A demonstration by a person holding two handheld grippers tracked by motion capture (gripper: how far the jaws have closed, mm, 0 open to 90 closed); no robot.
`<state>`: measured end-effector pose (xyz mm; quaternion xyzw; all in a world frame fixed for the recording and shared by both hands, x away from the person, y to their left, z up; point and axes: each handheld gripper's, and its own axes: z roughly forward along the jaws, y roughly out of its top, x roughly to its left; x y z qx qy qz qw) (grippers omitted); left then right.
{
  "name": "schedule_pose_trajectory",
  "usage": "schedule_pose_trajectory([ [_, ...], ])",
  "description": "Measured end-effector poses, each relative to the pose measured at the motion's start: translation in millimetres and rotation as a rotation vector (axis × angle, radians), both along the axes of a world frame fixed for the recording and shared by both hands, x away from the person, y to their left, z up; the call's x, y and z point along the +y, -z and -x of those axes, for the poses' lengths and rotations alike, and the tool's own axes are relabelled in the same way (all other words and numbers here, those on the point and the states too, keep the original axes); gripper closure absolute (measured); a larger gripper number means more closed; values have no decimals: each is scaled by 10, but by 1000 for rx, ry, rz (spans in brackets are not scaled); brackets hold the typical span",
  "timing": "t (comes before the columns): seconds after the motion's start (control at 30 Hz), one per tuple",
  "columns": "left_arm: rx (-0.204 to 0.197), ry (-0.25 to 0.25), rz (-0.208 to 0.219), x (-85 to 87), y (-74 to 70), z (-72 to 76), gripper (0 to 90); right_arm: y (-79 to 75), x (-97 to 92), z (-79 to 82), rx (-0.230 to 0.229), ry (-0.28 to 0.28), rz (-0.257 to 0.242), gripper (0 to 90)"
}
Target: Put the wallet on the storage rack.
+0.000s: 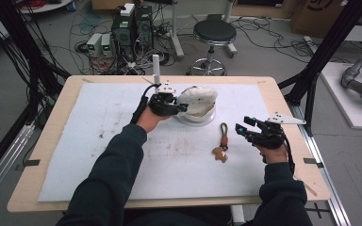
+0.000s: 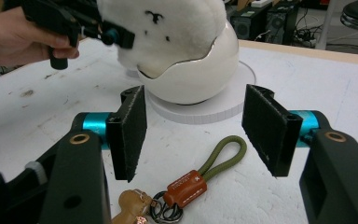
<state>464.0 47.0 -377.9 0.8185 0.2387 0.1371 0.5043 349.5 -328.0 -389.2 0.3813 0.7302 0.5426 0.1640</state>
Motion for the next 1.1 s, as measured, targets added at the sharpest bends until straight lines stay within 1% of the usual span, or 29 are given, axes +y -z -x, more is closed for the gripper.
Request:
schedule_pose_trajectory([
  [0.03, -19, -8, 16, 15, -37, 9, 698, 0, 0, 0, 0, 0, 0, 409],
  [0.07, -44, -10, 15, 34, -74, 19, 710, 1, -3, -1, 0, 0, 0, 409],
  [0.1, -68, -7, -2, 57, -112, 26, 722, 3, -9, -4, 5, 5, -5, 409],
  [0.13, -83, -6, -7, 76, -149, 32, 723, 4, -11, -7, 6, 3, -6, 409],
  [0.17, -108, -8, -18, 96, -194, 37, 723, 4, -11, -7, 6, 3, -6, 409],
  [0.23, -155, 5, -43, 118, -299, 43, 731, 11, 1, -12, 10, 2, -1, 409],
  [0.27, -191, 18, -88, 107, -361, 50, 733, 11, 6, -12, 11, 0, 2, 409],
  [0.33, -244, 57, -171, 51, -491, 56, 734, 12, 10, -15, 9, -2, 3, 410],
  [0.4, -258, 79, -210, 0, -571, 49, 736, 12, 15, -14, 12, -4, 3, 410],
  [0.43, -279, 86, -249, -26, -607, 47, 738, 13, 14, -14, 12, -3, 4, 410],
  [0.5, -296, 108, -316, -75, -648, 32, 742, 14, 8, -15, 12, -3, 2, 410],
  [0.57, -323, 128, -399, -124, -643, 27, 747, 13, 0, -14, 14, -4, -1, 410],
  [0.6, -328, 145, -446, -142, -641, 27, 747, 13, 0, -14, 14, -4, -1, 410],
  [0.63, -339, 160, -479, -165, -629, 30, 749, 13, -1, -15, 15, -2, -2, 410],
  [0.67, -351, 182, -533, -209, -609, 35, 751, 15, -3, -18, 15, -2, -4, 410],
  [0.7, -351, 182, -533, -209, -609, 35, 751, 15, -3, -18, 15, -2, -4, 410],
  [0.73, -355, 187, -547, -230, -612, 34, 751, 16, -4, -19, 18, -1, -4, 410],
  [0.77, -358, 189, -550, -251, -611, 29, 751, 17, -3, -20, 21, -2, -5, 410],
  [0.83, -353, 192, -574, -300, -598, 12, 751, 20, 0, -26, 17, -5, -2, 410],
  [0.87, -354, 194, -595, -332, -583, -6, 751, 21, 3, -26, 18, -6, -3, 410],
  [0.97, -342, 179, -603, -377, -558, -53, 752, 21, 4, -22, 18, -7, -4, 410],
  [1.1, -316, 163, -594, -401, -515, -100, 752, 43, -10, -27, 27, -6, -10, 412],
])
